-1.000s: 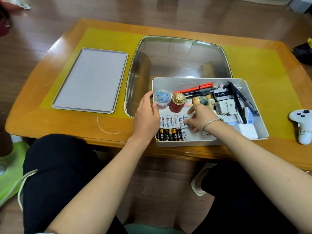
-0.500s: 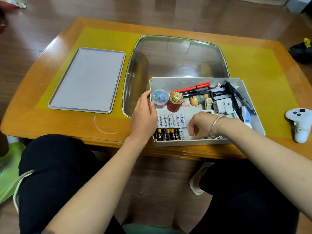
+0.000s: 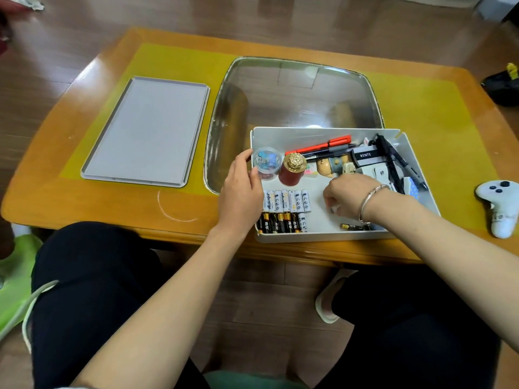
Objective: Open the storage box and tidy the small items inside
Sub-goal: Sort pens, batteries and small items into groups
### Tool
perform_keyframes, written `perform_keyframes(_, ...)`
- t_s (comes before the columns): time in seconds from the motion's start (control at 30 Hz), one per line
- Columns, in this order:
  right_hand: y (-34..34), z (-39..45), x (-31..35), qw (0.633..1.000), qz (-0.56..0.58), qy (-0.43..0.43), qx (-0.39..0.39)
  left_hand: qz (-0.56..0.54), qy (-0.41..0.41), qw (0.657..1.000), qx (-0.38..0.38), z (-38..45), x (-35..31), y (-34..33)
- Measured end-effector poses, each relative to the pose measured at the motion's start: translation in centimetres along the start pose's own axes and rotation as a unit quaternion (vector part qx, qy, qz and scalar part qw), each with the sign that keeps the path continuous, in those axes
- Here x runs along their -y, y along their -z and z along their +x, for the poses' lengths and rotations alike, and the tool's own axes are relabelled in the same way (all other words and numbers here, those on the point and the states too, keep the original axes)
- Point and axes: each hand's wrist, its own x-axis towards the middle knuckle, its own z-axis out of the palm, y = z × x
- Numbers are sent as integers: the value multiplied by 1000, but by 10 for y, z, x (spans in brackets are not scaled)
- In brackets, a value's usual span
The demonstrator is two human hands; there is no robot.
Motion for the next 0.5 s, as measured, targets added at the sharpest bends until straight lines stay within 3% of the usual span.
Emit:
perform_keyframes(0.2, -6, 2, 13, 985, -163, -34, 38, 3, 2, 1000, 4, 0, 0, 0)
perform_keyframes(0.4, -9, 1, 10, 987, -154, -38, 19, 2, 1, 1000, 4, 0, 0, 0)
perform_keyframes(0.5, -9, 0, 6, 995, -94, -25, -28, 3, 0, 1000, 2, 0, -1, 0)
